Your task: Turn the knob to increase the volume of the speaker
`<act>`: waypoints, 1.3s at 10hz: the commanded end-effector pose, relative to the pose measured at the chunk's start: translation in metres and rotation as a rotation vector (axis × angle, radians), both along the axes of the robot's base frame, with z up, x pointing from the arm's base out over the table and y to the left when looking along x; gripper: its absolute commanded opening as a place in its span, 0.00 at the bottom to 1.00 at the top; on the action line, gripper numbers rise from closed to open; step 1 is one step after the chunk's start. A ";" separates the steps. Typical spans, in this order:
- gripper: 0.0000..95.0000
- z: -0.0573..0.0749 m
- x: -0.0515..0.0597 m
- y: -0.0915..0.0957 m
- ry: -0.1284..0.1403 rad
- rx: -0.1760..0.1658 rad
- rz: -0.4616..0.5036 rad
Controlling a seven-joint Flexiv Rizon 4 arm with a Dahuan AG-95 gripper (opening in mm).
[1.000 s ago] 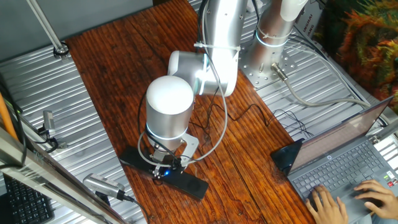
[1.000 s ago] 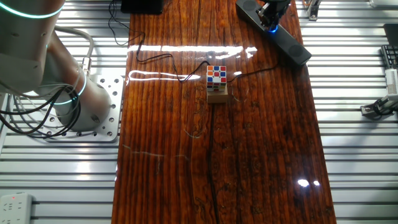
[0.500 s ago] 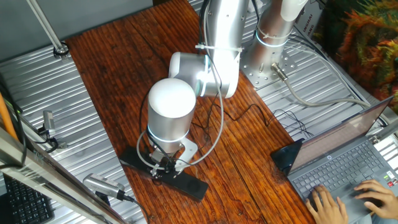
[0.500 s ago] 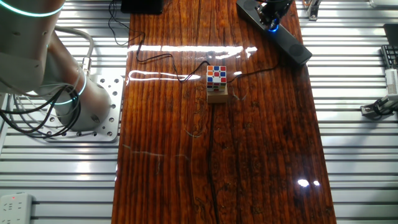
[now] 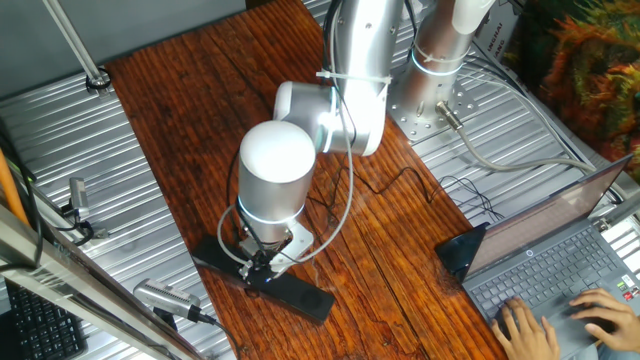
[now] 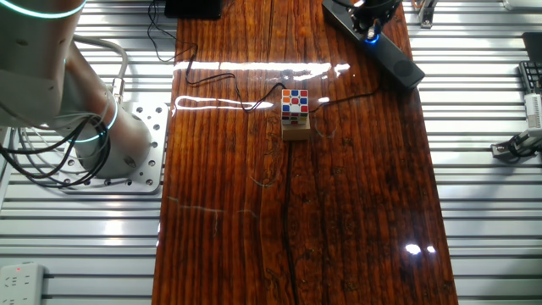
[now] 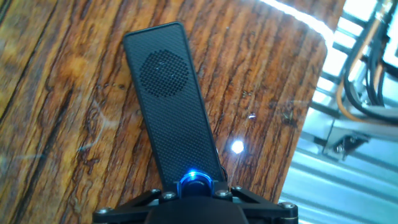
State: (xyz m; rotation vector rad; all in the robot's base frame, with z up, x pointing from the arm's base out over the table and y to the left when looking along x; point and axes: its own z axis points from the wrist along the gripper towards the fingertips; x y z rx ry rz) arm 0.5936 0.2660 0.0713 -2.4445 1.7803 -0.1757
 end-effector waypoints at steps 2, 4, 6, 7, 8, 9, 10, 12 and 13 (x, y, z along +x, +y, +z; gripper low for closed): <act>0.00 0.000 0.000 0.000 0.004 0.033 -0.109; 0.00 0.000 0.000 0.000 0.005 0.050 -0.167; 0.00 0.000 0.000 0.000 0.012 0.076 -0.235; 0.00 0.000 0.000 0.000 0.011 0.080 -0.267; 0.00 0.000 0.000 0.000 0.014 0.083 -0.300; 0.00 0.000 0.000 0.000 0.015 0.084 -0.322; 0.00 0.000 0.000 0.000 0.015 0.084 -0.343; 0.00 0.000 0.000 0.000 0.021 0.095 -0.397; 0.00 0.000 -0.001 0.000 0.023 0.101 -0.433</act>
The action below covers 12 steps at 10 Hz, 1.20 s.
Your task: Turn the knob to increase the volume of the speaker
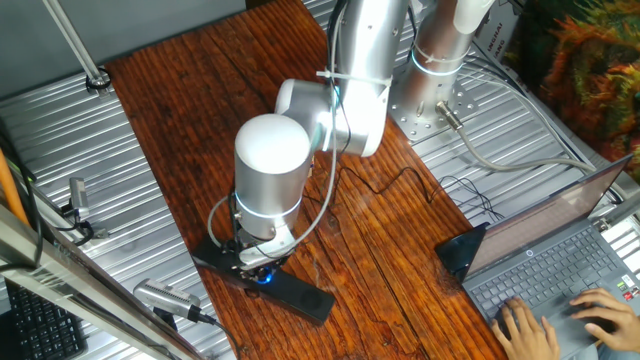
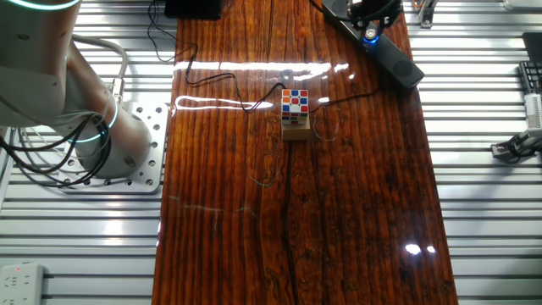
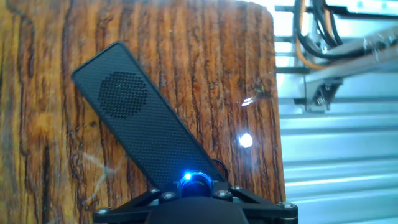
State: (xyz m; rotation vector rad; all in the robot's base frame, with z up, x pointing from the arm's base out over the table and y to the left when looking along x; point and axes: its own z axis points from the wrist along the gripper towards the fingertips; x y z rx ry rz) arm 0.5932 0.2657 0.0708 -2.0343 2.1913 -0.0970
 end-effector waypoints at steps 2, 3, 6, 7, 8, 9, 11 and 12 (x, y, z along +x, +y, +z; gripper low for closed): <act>0.00 0.000 0.000 0.000 0.006 0.024 -0.117; 0.00 0.000 0.000 0.000 0.011 0.031 -0.152; 0.00 0.000 -0.001 0.000 0.024 0.066 -0.258; 0.00 0.000 -0.001 0.000 0.026 0.073 -0.280; 0.00 0.000 -0.001 0.000 0.030 0.082 -0.322; 0.00 0.000 -0.001 0.000 0.031 0.084 -0.342; 0.00 0.000 -0.001 0.000 0.038 0.094 -0.413; 0.00 0.000 -0.001 0.000 0.041 0.094 -0.435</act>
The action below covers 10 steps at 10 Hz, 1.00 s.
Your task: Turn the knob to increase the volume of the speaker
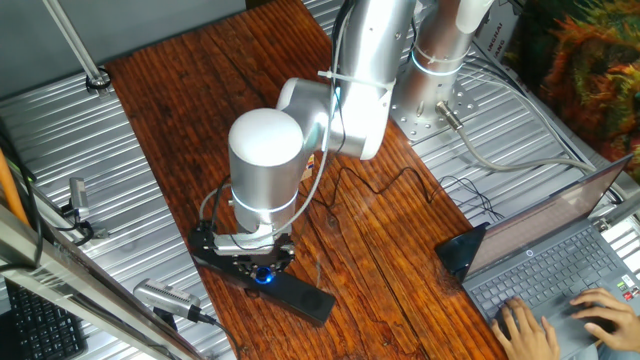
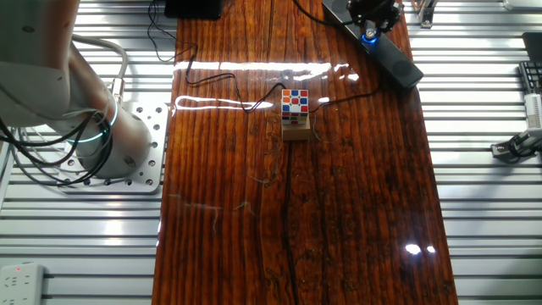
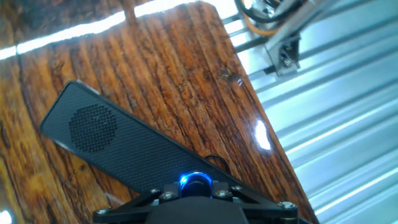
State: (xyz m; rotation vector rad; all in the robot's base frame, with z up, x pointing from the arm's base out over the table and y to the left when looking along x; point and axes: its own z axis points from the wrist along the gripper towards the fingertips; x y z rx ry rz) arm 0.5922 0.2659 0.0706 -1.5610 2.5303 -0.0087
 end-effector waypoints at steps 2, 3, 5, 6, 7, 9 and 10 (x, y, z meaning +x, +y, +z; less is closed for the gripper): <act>0.00 0.000 0.000 0.000 0.015 0.018 -0.106; 0.00 0.000 0.000 0.000 0.019 0.029 -0.144; 0.00 0.000 0.000 0.000 0.024 0.041 -0.192; 0.00 0.000 0.000 0.000 0.027 0.046 -0.217; 0.00 0.000 0.000 0.000 0.030 0.057 -0.238; 0.00 0.000 0.000 0.000 0.036 0.070 -0.283; 0.00 0.000 0.000 0.000 0.041 0.075 -0.326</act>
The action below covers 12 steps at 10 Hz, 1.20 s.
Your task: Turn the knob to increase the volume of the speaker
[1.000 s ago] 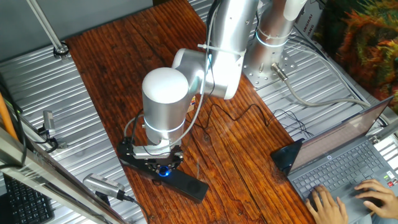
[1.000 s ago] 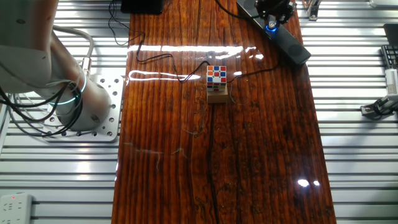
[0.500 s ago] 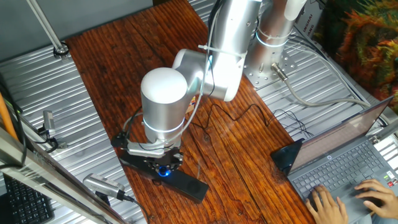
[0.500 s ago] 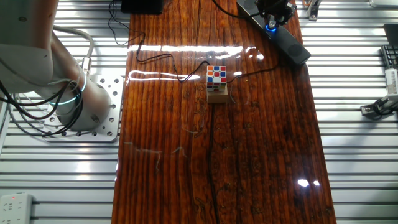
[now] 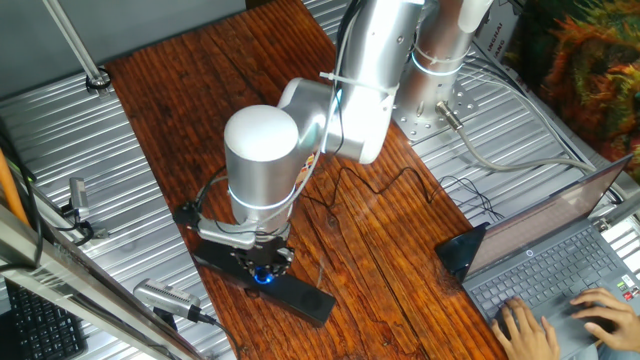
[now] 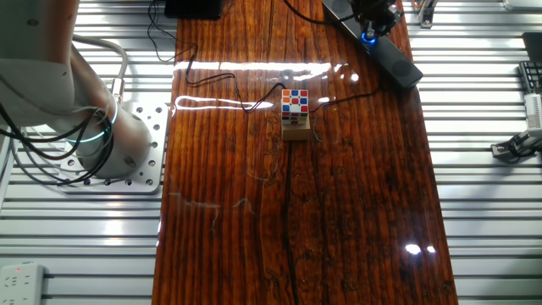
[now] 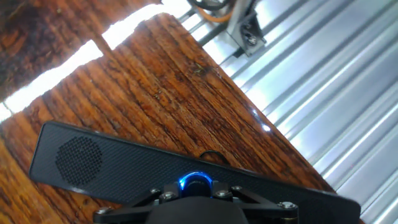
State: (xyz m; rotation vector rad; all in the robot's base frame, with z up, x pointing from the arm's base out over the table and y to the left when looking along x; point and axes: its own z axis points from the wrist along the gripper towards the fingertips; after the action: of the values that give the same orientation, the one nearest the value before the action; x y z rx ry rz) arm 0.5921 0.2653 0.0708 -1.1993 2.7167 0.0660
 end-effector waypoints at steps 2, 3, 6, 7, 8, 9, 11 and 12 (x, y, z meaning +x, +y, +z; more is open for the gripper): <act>0.00 0.000 0.000 0.000 0.018 0.020 -0.111; 0.00 0.000 0.000 0.000 0.025 0.023 -0.140; 0.00 0.000 0.000 0.000 0.036 0.036 -0.198; 0.00 0.000 0.000 0.000 0.040 0.040 -0.220; 0.00 0.000 0.000 0.000 0.046 0.050 -0.249; 0.00 0.000 0.000 0.000 0.048 0.054 -0.263; 0.00 0.000 0.000 0.000 0.054 0.066 -0.309; 0.00 0.000 0.000 0.000 0.057 0.067 -0.337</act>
State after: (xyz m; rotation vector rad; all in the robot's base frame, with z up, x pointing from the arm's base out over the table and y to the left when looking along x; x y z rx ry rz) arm 0.5920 0.2657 0.0708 -0.7457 2.8912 0.1487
